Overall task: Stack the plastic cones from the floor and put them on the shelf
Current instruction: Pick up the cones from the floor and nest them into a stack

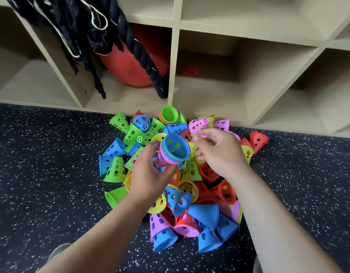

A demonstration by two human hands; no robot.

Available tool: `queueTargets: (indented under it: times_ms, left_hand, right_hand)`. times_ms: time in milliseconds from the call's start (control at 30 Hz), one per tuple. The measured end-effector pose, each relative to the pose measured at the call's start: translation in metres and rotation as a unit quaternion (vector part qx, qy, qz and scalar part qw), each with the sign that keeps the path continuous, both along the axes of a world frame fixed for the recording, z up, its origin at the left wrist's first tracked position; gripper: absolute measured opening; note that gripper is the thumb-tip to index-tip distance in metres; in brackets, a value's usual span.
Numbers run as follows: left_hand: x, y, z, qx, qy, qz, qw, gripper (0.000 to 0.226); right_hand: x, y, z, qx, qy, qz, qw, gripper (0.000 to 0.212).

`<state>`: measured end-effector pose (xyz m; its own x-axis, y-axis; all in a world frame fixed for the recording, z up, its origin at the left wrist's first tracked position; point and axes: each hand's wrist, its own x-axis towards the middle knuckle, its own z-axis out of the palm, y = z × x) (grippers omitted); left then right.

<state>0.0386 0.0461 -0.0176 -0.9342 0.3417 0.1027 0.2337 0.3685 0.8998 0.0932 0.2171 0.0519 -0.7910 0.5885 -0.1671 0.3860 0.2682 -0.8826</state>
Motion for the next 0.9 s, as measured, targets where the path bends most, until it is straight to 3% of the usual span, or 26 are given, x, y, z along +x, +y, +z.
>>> queueTargets:
  times_ms: [100, 167, 300, 467, 667, 733, 900]
  left_hand:
    - [-0.004, -0.002, 0.000, 0.005, -0.013, 0.004, 1.000, 0.055]
    - [-0.007, -0.003, 0.000, 0.002, -0.021, 0.008, 1.000, 0.056]
    - [-0.012, -0.003, 0.000, 0.008, -0.038, 0.002, 0.999, 0.057]
    - [-0.020, 0.000, -0.006, 0.002, -0.037, 0.006, 0.999, 0.054]
    - [-0.030, 0.001, -0.012, -0.019, -0.023, 0.014, 0.999, 0.053]
    - [-0.032, 0.001, -0.014, -0.021, -0.020, 0.016, 0.999, 0.053]
    - [-0.030, 0.001, -0.013, -0.028, -0.024, 0.017, 0.999, 0.051]
  right_hand:
    - [0.006, 0.018, -0.008, 0.059, 0.005, -0.065, 0.996, 0.014]
    - [0.011, 0.033, -0.017, 0.100, -0.041, -0.084, 0.991, 0.017]
    - [0.016, 0.048, -0.041, 0.174, -0.141, -0.017, 0.974, 0.031]
    - [0.003, 0.036, -0.066, 0.244, -0.113, 0.063, 0.961, 0.049]
    - [-0.011, 0.038, -0.078, 0.331, -0.060, 0.013, 0.942, 0.012]
    - [-0.011, 0.042, -0.075, 0.303, -0.042, -0.017, 0.952, 0.007]
    - [-0.010, 0.051, -0.050, 0.169, -0.049, -0.069, 0.982, 0.028]
